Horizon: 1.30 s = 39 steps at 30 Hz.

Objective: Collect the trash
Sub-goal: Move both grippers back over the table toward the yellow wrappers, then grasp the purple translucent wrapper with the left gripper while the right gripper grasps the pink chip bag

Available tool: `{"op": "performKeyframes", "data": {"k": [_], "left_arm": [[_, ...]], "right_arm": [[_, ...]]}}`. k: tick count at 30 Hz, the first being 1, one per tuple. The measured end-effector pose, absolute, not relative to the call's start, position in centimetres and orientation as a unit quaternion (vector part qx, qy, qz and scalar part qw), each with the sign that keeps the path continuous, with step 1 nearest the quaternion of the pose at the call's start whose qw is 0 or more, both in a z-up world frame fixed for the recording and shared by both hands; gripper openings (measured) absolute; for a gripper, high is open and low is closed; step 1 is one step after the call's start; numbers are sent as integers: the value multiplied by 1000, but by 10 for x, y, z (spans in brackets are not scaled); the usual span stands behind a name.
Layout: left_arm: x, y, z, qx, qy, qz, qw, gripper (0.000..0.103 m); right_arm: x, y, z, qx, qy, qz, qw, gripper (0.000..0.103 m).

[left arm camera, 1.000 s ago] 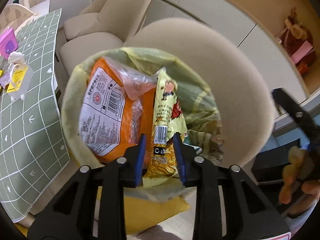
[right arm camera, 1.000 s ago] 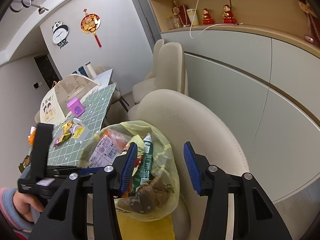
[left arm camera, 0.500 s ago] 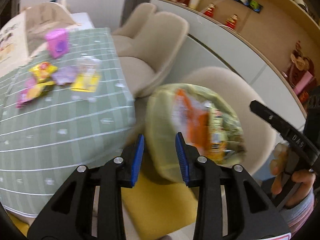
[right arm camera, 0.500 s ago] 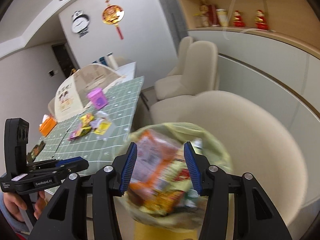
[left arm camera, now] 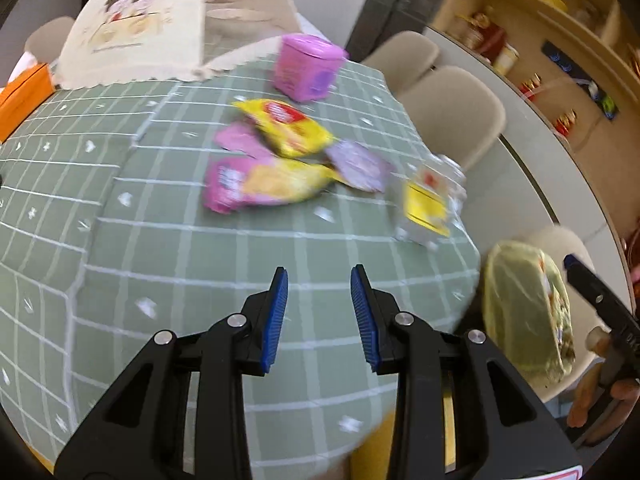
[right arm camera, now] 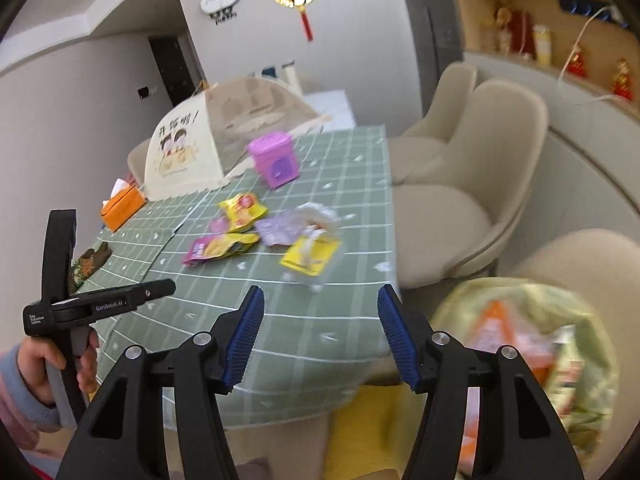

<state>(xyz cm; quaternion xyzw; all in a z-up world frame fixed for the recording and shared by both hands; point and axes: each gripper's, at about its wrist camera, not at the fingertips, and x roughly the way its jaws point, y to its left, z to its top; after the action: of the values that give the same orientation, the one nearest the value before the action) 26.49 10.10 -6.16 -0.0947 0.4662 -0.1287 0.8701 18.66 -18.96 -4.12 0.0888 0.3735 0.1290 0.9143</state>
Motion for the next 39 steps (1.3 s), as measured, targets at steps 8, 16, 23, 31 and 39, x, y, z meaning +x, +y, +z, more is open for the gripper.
{"op": "performKeyframes", "data": {"k": [8,16,23,31,39], "left_arm": [[317,154,-66,-95,465,-195,858,31],[383,108,-65,-69,454,-310,833,32],[434,55,-105,-71,514,-265,813,32],[437,33,-107,-69,526,-267,804,2],[386,116,-56,-71,481,-263,834,1]], "right_arm": [[252,-118,-69,125,399,98,903,47],[232,-99,-88,84,401,-45,911,47],[199,-128,-85,115,401,-106,903,47],[180,-135,-90,128,415,-107,895,47],[219,-105,-90,116,418,-25,901,47]]}}
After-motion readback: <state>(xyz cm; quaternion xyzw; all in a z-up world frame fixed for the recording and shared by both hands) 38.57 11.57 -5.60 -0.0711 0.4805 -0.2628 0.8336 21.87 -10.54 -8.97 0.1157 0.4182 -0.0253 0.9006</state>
